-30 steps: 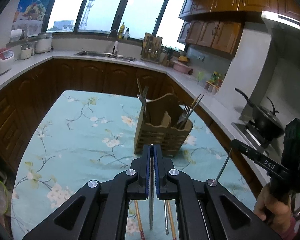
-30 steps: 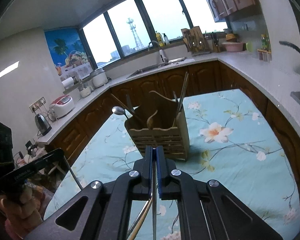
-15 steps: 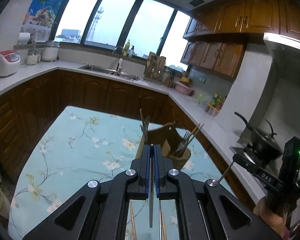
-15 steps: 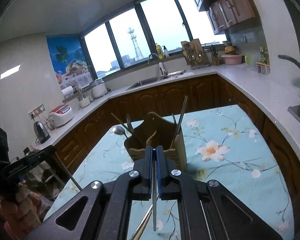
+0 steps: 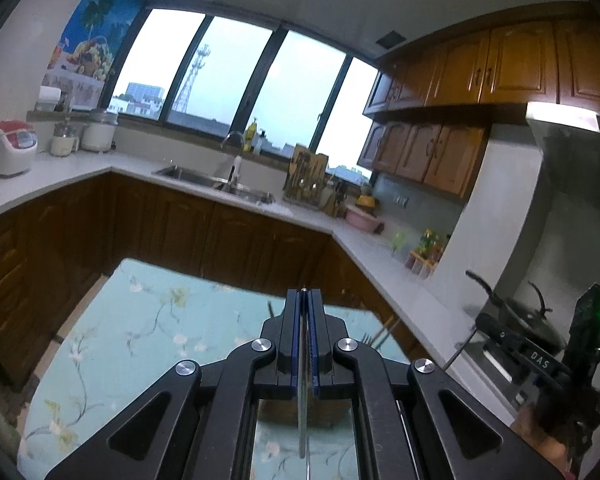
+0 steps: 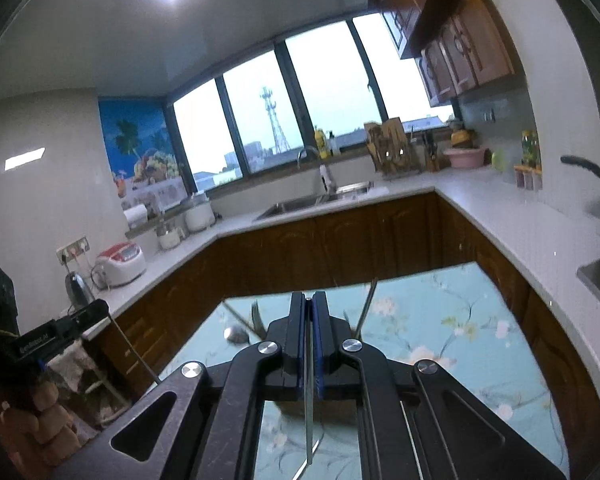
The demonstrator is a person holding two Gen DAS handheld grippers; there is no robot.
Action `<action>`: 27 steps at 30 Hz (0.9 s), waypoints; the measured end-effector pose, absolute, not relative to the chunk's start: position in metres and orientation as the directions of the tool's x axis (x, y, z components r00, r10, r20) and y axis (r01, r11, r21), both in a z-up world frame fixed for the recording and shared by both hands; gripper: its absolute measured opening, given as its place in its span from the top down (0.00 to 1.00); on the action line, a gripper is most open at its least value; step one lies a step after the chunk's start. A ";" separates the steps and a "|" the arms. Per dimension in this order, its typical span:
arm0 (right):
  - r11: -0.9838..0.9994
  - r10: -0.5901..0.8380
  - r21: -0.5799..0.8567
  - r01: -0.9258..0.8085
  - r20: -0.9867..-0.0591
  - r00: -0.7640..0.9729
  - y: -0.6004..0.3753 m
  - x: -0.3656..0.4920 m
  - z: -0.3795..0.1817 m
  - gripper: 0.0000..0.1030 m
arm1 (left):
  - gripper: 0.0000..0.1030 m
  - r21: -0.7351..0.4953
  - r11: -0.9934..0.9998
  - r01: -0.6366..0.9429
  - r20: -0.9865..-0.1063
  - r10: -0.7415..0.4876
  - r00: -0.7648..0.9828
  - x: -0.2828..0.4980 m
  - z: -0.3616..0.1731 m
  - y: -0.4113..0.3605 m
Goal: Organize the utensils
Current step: 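Lift both metal chopsticks and carry them above the wooden holder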
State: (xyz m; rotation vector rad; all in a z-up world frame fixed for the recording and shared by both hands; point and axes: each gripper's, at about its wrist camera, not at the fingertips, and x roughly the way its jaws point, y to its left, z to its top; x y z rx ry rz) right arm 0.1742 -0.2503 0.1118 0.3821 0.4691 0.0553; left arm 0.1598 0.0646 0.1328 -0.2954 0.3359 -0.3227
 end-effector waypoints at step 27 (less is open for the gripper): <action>0.936 0.074 0.344 0.071 -0.391 0.917 -0.267 0.253 0.093 0.97 | 0.98 -0.335 0.918 0.212 -0.253 -0.305 0.918 0.283 0.058 0.025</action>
